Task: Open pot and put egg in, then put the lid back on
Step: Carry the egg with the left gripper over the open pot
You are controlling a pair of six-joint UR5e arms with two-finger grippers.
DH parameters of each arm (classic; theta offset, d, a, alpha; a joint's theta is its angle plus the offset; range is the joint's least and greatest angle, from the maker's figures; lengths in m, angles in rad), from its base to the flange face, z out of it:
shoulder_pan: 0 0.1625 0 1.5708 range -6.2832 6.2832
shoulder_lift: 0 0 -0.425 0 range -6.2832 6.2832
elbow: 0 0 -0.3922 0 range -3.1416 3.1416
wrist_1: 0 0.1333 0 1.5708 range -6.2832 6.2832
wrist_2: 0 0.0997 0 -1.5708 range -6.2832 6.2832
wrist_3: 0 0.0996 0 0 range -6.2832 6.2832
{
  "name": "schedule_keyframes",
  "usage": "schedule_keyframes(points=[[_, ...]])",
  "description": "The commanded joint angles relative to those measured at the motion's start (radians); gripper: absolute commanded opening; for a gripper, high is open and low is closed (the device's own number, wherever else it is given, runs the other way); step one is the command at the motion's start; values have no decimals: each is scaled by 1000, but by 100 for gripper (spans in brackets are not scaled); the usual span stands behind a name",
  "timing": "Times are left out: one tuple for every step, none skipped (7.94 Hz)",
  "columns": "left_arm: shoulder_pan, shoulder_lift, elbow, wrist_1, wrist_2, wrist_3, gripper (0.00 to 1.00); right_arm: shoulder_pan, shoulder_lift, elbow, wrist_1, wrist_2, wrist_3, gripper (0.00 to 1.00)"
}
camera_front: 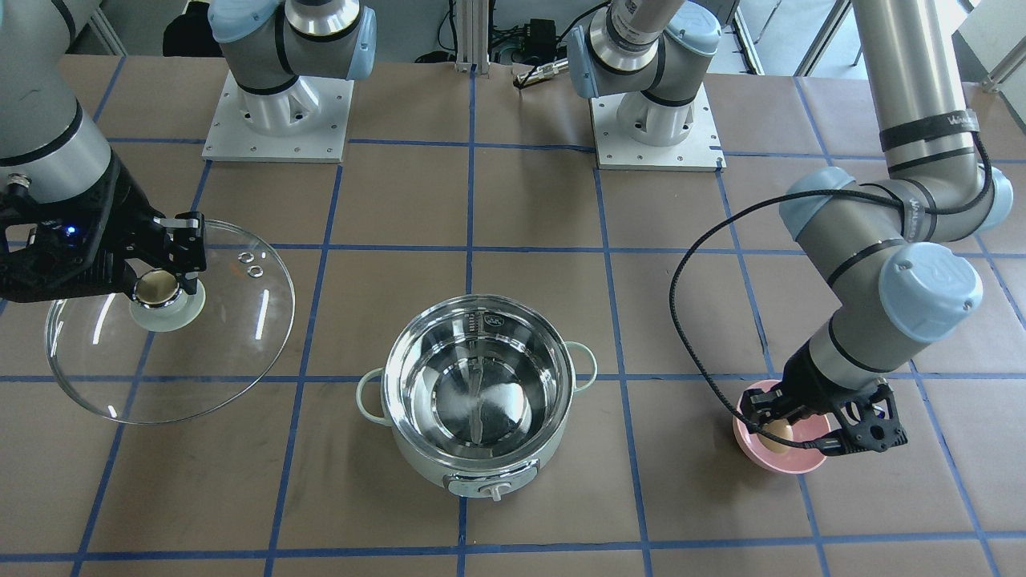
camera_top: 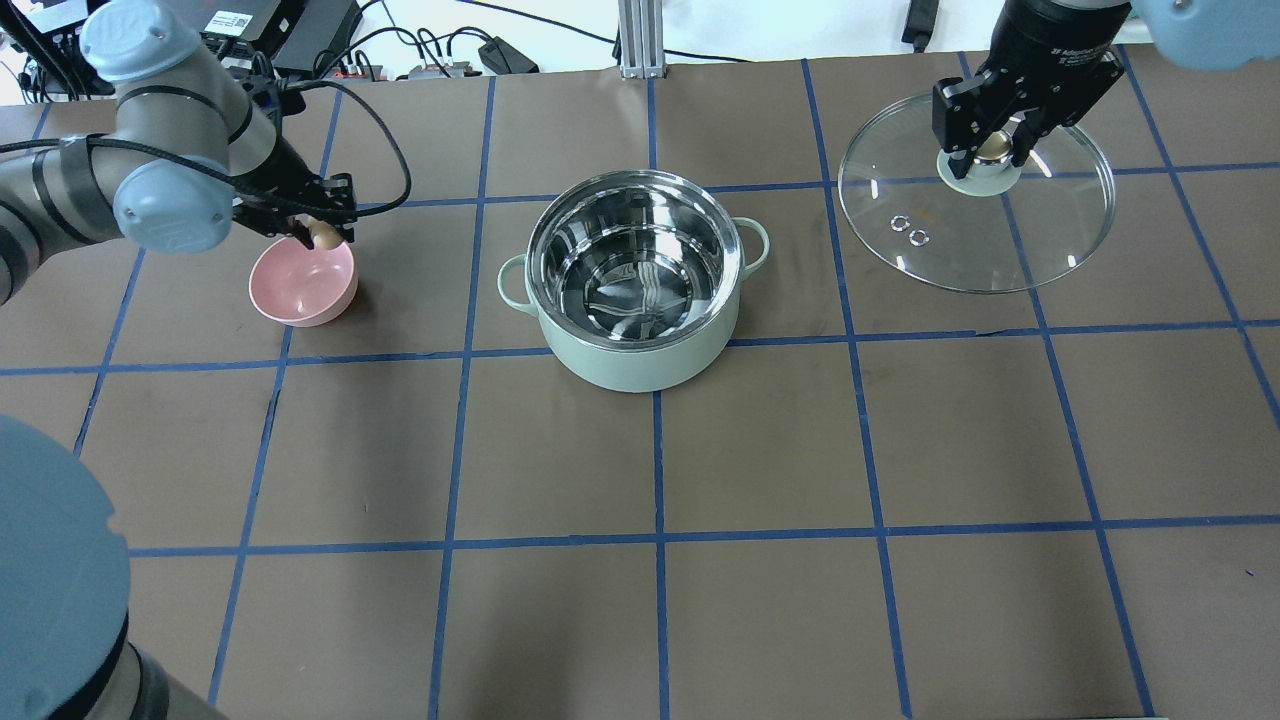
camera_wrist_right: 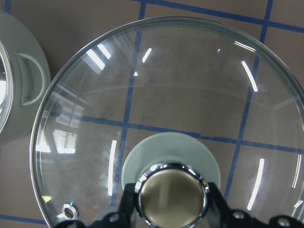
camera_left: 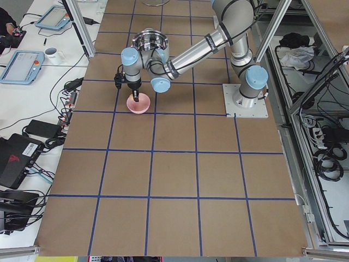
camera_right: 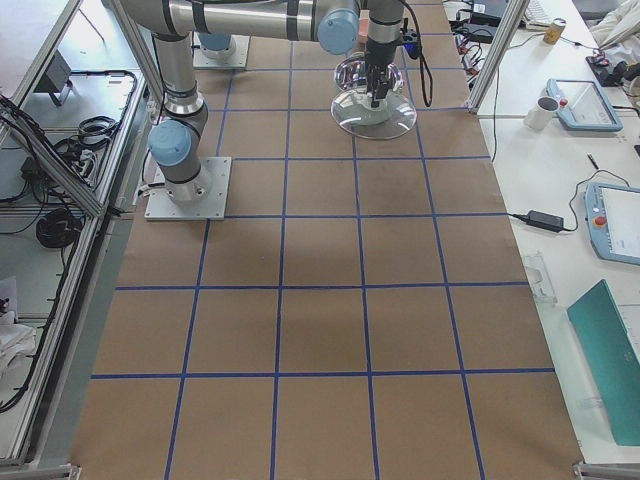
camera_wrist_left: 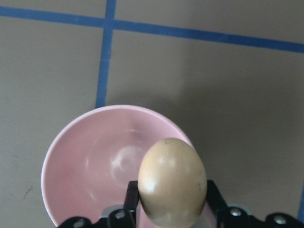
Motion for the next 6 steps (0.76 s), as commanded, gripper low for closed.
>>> schedule_keyframes(points=[[-183, 97, 4, -58, 1, -256, 24, 0, 0, 0, 0, -1, 0, 14], [-259, 116, 8, -69, 1, -336, 24, 0, 0, 1, 2, -2, 2, 14], [-292, 113, 8, -60, -2, -384, 23, 0, 0, 1, 0, -2, -1, 14], [-317, 105, 7, -52, -11, -456, 23, 0, 0, 1, 2, -2, -1, 14], [-362, 104, 8, -49, -13, -456, 23, 2, 0, 1, 2, -2, -1, 14], [-407, 104, 8, -50, -15, -464, 23, 0, 0, 1, 2, -4, -1, 14]])
